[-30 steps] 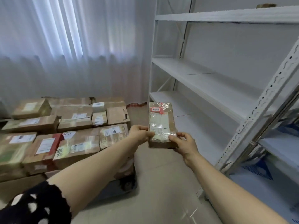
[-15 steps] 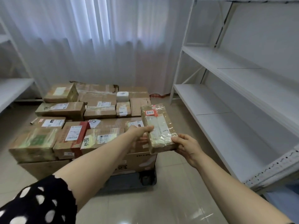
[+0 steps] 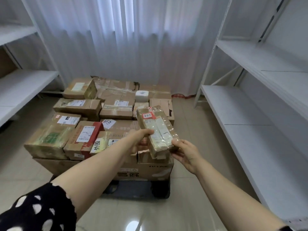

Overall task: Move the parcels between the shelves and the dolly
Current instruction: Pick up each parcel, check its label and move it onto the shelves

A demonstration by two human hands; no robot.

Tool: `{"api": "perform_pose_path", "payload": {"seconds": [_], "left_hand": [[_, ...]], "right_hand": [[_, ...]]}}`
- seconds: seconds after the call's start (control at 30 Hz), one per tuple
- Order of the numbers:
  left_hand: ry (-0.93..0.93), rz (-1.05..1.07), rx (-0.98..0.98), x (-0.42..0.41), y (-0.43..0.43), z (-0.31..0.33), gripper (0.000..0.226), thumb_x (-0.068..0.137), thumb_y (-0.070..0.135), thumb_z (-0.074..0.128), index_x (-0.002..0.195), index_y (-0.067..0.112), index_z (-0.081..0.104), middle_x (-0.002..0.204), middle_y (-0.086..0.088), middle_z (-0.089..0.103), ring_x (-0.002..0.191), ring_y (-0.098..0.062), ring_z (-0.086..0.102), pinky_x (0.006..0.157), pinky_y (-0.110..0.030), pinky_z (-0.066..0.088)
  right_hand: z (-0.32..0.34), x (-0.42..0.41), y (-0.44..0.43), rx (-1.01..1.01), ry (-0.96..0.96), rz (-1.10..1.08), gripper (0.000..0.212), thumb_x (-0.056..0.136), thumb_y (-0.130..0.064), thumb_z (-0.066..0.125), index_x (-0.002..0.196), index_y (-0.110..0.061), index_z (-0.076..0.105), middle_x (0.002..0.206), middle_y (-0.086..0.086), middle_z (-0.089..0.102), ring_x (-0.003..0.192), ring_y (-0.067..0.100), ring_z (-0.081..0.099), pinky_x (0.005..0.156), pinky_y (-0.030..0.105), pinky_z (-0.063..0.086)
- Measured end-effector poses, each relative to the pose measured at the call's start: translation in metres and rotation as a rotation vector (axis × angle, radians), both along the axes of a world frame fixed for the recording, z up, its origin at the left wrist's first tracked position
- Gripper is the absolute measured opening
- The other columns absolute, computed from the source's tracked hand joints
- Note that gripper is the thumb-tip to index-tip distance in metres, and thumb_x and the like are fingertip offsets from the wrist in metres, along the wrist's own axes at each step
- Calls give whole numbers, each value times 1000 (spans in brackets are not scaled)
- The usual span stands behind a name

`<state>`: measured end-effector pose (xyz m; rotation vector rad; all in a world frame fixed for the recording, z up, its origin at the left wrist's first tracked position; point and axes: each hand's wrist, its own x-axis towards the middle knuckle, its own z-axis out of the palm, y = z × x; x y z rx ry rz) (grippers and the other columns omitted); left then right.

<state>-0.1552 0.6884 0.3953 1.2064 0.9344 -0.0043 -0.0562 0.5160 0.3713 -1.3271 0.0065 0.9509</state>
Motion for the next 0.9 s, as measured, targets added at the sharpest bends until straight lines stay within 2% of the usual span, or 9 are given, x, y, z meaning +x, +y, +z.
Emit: {"api": "perform_pose_path", "payload": {"seconds": [0.03, 0.1, 0.17, 0.3, 0.43, 0.57, 0.67, 0.8, 0.9], "left_hand": [[2, 20, -8, 7, 1, 1, 37, 88, 20, 65, 119, 2, 54, 60, -3, 68, 59, -16, 67, 84, -39, 57], [0, 75, -18, 21, 4, 4, 38, 87, 19, 66, 120, 3, 54, 77, -9, 72, 70, -19, 69, 81, -37, 57], [13, 143, -2, 34, 10, 4, 51, 84, 27, 71, 124, 2, 52, 95, -14, 72, 87, -25, 69, 78, -36, 56], [18, 331, 13, 42, 28, 5, 81, 77, 45, 74, 137, 2, 38, 122, -22, 55, 111, -35, 56, 91, -41, 51], [10, 469, 11, 32, 57, 1, 88, 76, 46, 75, 144, 9, 32, 137, -25, 45, 124, -38, 48, 101, -48, 45], [30, 524, -28, 21, 92, -6, 92, 67, 47, 81, 139, 10, 38, 130, -21, 52, 115, -36, 55, 90, -48, 52], [-2, 517, -89, 21, 121, -14, 68, 74, 33, 79, 130, 9, 48, 112, -16, 65, 101, -31, 65, 87, -51, 54], [-9, 447, -71, 30, 168, -13, 37, 84, 19, 71, 115, 8, 55, 102, -15, 68, 96, -30, 66, 89, -53, 52], [19, 384, -8, 31, 216, -11, 39, 83, 17, 72, 117, 5, 55, 99, -14, 69, 93, -29, 67, 82, -51, 56]], "right_hand": [[0, 10, 4, 11, 8, 10, 24, 87, -9, 66, 109, -5, 60, 107, 13, 66, 103, 24, 62, 87, 37, 53], [0, 33, 13, 17, -3, 48, 21, 87, -8, 65, 107, -5, 60, 106, 14, 67, 99, 23, 63, 80, 33, 55], [2, 54, 23, 25, -2, 87, 19, 87, -8, 65, 106, -5, 61, 105, 15, 67, 99, 24, 63, 79, 32, 55], [-2, 85, 50, -3, 18, 158, 18, 87, -10, 65, 105, -6, 62, 111, 18, 63, 108, 31, 59, 90, 39, 52], [-9, 96, 80, -27, 35, 259, 25, 86, -9, 64, 111, -5, 60, 117, 21, 60, 111, 34, 58, 98, 45, 49], [-12, 98, 115, -47, 30, 351, 20, 86, -9, 64, 105, -3, 62, 115, 21, 62, 107, 34, 60, 97, 45, 50], [-15, 97, 145, -68, 44, 392, 25, 87, -10, 65, 110, -3, 61, 117, 21, 61, 109, 33, 60, 97, 43, 50], [-21, 97, 193, -132, 23, 438, 33, 85, -21, 68, 114, -8, 61, 114, 17, 63, 105, 31, 63, 96, 42, 50], [-21, 93, 238, -200, -62, 473, 31, 83, -31, 69, 108, -12, 65, 103, 8, 69, 96, 23, 64, 94, 38, 49]]}}
